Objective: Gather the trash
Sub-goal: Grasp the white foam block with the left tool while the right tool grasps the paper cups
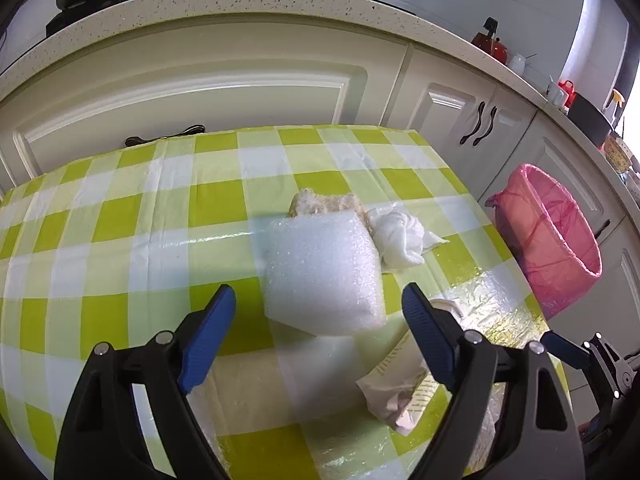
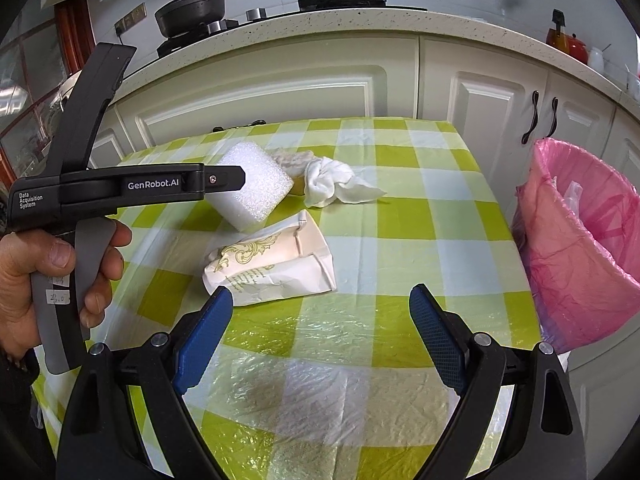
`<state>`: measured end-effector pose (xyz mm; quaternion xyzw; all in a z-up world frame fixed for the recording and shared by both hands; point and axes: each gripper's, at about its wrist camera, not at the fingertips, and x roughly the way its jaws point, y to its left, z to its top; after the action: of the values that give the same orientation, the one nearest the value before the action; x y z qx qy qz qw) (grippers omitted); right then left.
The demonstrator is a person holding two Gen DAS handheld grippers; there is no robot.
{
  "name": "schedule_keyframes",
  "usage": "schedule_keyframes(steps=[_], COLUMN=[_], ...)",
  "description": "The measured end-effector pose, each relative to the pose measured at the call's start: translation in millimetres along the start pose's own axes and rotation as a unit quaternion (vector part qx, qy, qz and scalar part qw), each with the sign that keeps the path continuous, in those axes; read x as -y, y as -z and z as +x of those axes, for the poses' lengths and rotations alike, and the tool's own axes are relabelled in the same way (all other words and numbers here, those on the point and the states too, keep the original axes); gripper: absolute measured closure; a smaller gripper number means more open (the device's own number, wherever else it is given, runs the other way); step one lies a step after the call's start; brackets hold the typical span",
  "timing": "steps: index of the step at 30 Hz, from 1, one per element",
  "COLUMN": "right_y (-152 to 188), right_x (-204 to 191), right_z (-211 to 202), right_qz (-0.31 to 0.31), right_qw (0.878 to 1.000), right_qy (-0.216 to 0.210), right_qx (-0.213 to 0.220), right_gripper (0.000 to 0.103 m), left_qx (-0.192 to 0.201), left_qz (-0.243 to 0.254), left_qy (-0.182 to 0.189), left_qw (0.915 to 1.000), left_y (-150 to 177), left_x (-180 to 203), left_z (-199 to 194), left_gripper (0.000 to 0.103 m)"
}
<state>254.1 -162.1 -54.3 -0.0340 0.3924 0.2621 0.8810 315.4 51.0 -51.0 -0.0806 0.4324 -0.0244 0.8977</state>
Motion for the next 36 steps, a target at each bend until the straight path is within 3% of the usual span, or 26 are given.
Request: schedule_keyframes(steps=[8,10,11,25,36], right_y=[-1,-1,-1,-1,-4], right_x=[-4,-5,-6,-20,-45], right_z=[3,4,5,23,54], right_qz=[-0.008,-0.007,-0.007,-0.026,-0.075], right_qw=[1.0,1.0,1.0,0.999,0.997], right_qy=[-0.005,-0.006,-0.008,-0.032,-0.013], right_qx=[0.0,-0.001,-0.002,-0.01,-0.027], right_gripper=[0.018,0.018,0.018,0.018,0.018], left_qx=[-0.009,-0.018,-0.027,-0.013,0.008], left_qz=[-0.042,-0.045,-0.042,-0.045,-0.045], left_qy=[0.029,0.033,0.034,0.034,0.024], left_qw=[0.9986,0.9983,0.9982,0.9983,0.9986], left_y=[0,-1,-1,6,5], left_x=[-12,-13,-12,-24,-39], left_z=[4,8,12,-1,-26], left_gripper=[0.021,0.031,0.046,0.05,0.05])
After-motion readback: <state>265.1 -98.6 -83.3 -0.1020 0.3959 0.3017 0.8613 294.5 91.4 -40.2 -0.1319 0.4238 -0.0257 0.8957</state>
